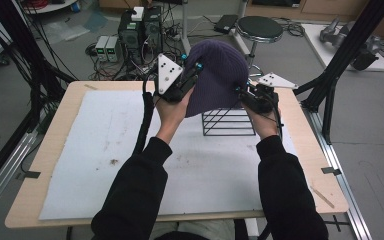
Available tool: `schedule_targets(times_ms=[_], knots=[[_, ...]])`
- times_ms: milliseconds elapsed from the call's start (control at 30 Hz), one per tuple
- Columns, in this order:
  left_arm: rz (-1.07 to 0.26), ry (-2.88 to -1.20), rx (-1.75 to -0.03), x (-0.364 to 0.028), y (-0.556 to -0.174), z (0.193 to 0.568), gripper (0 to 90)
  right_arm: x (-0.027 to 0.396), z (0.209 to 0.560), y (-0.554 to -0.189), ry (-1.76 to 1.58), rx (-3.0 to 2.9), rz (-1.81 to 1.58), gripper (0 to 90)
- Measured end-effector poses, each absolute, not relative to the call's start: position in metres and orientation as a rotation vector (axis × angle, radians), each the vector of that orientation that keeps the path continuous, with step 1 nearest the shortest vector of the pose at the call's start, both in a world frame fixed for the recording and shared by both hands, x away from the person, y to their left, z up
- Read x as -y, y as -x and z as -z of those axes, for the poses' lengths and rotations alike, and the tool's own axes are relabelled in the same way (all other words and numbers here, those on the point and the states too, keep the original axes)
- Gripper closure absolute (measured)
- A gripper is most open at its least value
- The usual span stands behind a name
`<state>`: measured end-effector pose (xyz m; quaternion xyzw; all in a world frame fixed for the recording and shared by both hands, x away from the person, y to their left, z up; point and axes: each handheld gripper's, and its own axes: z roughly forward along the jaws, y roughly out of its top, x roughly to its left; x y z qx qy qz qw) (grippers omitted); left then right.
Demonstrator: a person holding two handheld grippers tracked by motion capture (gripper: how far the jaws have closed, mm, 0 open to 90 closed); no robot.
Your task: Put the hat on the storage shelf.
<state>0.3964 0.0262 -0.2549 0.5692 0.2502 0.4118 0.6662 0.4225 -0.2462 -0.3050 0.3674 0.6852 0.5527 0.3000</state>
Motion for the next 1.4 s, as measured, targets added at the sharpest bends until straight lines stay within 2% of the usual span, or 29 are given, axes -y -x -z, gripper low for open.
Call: schedule_targets(times_ms=[400, 667, 1400], knots=[[-0.884, -1.279, -0.561, -0.005, -0.407, 0.265, 73.2, 0.276, 0.302, -0.414, -0.989, -1.771, -1.428, 78.5], [-0.845, -1.307, -0.547, 0.014, -0.413, 0.275, 73.3, 0.296, 0.313, -0.412, -1.049, -1.767, -1.389, 78.4], [-0.817, -1.431, -0.566, 0.034, -0.416, 0.311, 72.9, 0.304, 0.353, -0.417, -1.162, -1.84, -1.231, 77.7]])
